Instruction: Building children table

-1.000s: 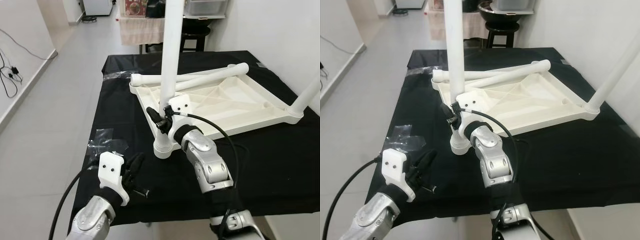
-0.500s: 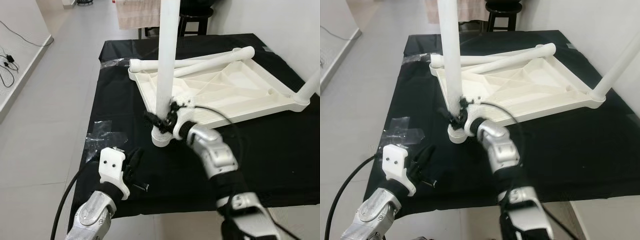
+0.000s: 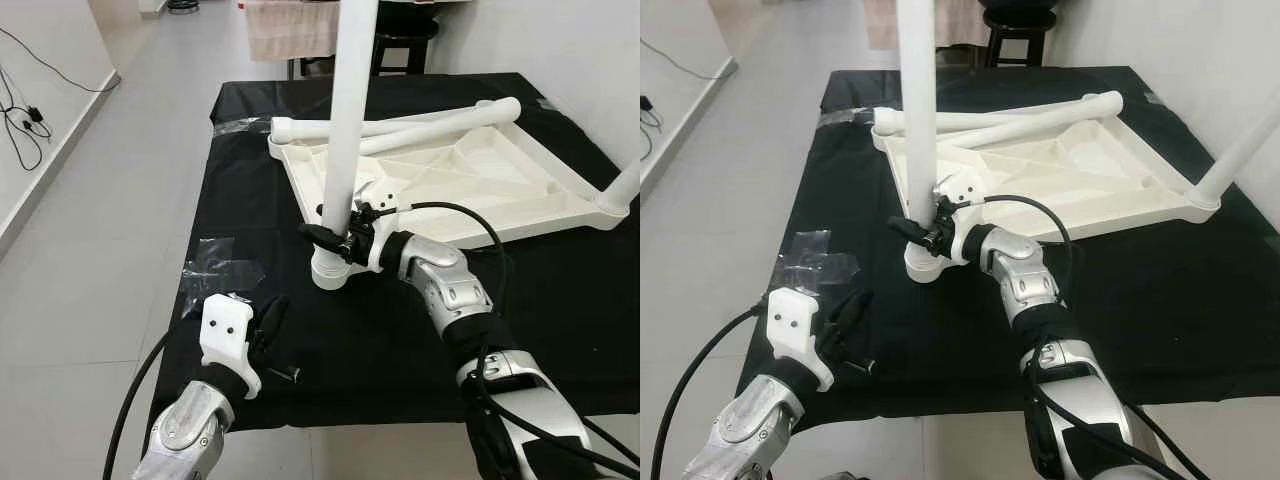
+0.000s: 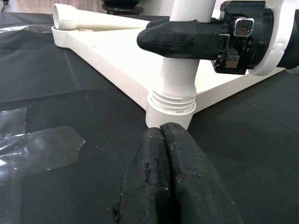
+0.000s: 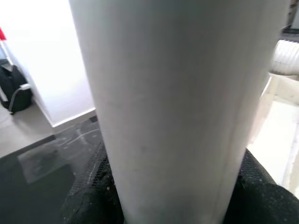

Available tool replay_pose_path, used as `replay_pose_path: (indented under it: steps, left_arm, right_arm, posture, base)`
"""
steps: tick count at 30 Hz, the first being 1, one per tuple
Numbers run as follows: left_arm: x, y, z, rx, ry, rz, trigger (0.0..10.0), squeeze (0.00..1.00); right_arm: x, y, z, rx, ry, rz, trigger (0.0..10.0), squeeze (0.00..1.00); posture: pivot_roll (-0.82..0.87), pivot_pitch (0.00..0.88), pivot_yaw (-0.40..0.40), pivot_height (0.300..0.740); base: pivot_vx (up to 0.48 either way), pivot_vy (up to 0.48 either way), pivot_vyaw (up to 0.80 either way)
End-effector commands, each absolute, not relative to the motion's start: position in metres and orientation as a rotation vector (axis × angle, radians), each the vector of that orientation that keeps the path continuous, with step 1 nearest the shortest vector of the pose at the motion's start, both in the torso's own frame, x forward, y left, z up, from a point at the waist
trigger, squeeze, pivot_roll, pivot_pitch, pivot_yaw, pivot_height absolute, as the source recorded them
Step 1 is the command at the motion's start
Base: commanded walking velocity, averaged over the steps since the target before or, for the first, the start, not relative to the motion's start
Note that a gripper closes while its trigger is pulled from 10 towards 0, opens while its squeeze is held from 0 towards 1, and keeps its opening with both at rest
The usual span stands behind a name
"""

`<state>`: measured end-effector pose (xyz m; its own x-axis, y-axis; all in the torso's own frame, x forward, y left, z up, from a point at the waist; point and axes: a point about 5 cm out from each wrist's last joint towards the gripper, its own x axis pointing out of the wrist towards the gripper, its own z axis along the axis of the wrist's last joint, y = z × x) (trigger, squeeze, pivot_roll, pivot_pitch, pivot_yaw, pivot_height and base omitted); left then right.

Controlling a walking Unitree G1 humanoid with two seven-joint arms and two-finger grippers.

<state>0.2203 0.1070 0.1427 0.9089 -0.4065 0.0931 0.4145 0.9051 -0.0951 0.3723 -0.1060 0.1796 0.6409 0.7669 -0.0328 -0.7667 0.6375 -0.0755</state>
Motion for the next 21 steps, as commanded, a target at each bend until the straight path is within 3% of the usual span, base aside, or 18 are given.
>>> replay_pose_path:
  steps: [1, 3, 5, 9, 15, 16, 19, 20, 21]
  left_arm:
    - [0.219, 0.107, 0.140, -0.113, -0.055, -0.421, 10.0, 0.00]
    - [0.219, 0.108, 0.140, -0.114, -0.055, -0.420, 10.0, 0.00]
    - [0.220, 0.109, 0.140, -0.115, -0.054, -0.418, 10.0, 0.00]
    - [0.220, 0.110, 0.140, -0.115, -0.053, -0.418, 10.0, 0.00]
    - [0.222, 0.110, 0.139, -0.120, -0.046, -0.427, 10.0, 0.00]
    - [0.222, 0.110, 0.139, -0.120, -0.047, -0.424, 10.0, 0.00]
    - [0.222, 0.110, 0.140, -0.118, -0.049, -0.418, 10.0, 0.00]
    - [0.222, 0.110, 0.140, -0.118, -0.049, -0.415, 10.0, 0.00]
    - [0.222, 0.110, 0.140, -0.118, -0.049, -0.415, 10.0, 0.00]
  right_arm:
    - [0.371, -0.115, 0.168, -0.099, 0.036, 0.761, 0.0, 0.00]
    - [0.367, -0.118, 0.154, -0.145, 0.090, 0.659, 0.0, 0.00]
    - [0.356, -0.138, 0.133, -0.192, 0.156, 0.178, 0.0, 0.00]
    - [0.337, -0.135, 0.134, -0.164, 0.130, 0.103, 0.0, 0.00]
    - [0.349, -0.129, 0.136, -0.177, 0.121, 0.196, 0.0, 0.00]
    - [0.353, -0.129, 0.139, -0.190, 0.117, 0.189, 10.0, 0.00]
    - [0.356, -0.127, 0.146, -0.155, 0.089, 0.214, 10.0, 0.00]
    - [0.359, -0.123, 0.150, -0.125, 0.069, 0.262, 10.0, 1.00]
    - [0.357, -0.120, 0.154, -0.110, 0.063, 0.274, 10.0, 1.00]
  posture:
    - [0.12, 0.129, -0.028, 0.740]
    - [0.12, 0.131, -0.028, 0.740]
    - [0.11, 0.134, -0.027, 0.740]
    - [0.10, 0.134, -0.014, 0.740]
    - [0.11, 0.130, -0.016, 0.740]
    - [0.11, 0.131, -0.016, 0.740]
    - [0.11, 0.132, -0.017, 0.740]
    - [0.12, 0.132, -0.017, 0.740]
    - [0.12, 0.132, -0.017, 0.740]
  base:
    - [0.000, 0.000, 0.00]
    - [0.000, 0.000, 0.00]
    - [0.000, 0.000, 0.00]
    - [0.000, 0.000, 0.00]
    - [0.000, 0.000, 0.00]
    - [0.000, 0.000, 0.00]
    - [0.000, 0.000, 0.00]
    - [0.000, 0.000, 0.00]
    - [0.000, 0.000, 0.00]
